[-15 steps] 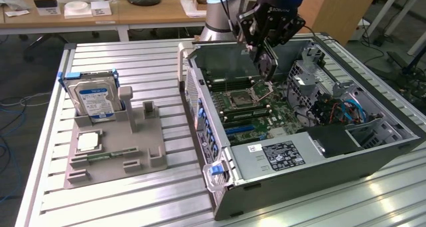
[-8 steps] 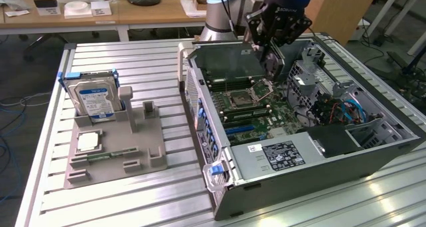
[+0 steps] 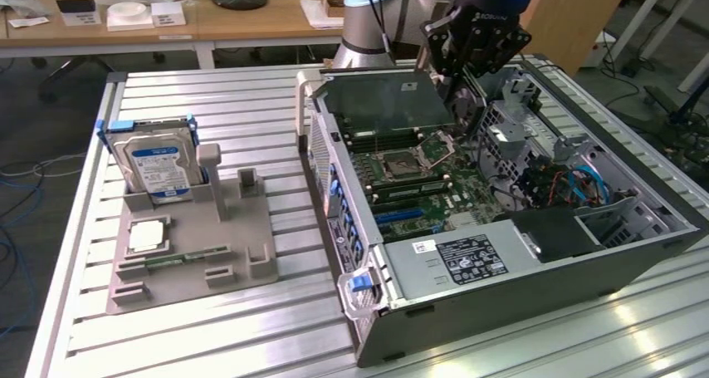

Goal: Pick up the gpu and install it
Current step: 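Pick up the gpu and move the gpu toward the slot, then insert the gpu into the slot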

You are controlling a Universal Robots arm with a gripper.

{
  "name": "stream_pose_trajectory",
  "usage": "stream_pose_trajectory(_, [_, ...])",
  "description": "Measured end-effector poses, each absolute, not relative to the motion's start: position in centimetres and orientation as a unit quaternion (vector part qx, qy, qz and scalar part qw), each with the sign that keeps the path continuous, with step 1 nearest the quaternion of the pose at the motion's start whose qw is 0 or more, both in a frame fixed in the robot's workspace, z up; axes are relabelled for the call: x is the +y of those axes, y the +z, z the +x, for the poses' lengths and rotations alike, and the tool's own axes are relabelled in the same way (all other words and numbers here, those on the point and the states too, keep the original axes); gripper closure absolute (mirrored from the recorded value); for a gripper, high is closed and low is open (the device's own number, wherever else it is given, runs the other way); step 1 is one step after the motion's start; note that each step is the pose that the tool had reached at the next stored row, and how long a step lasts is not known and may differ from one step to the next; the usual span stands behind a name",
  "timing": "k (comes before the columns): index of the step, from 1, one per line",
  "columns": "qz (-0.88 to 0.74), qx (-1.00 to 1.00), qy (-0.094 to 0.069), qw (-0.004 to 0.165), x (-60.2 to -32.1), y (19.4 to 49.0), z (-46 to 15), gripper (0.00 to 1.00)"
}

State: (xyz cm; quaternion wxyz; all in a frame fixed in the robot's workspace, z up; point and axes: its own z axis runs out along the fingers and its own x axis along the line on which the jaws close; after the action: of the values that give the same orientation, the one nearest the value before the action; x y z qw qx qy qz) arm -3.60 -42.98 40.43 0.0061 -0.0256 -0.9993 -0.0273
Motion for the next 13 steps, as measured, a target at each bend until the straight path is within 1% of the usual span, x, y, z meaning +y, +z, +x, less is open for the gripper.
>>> stream_pose_trajectory(13, [-0.026, -0.999, -0.027, 0.006, -42.97, 40.42, -3.59, 0.72])
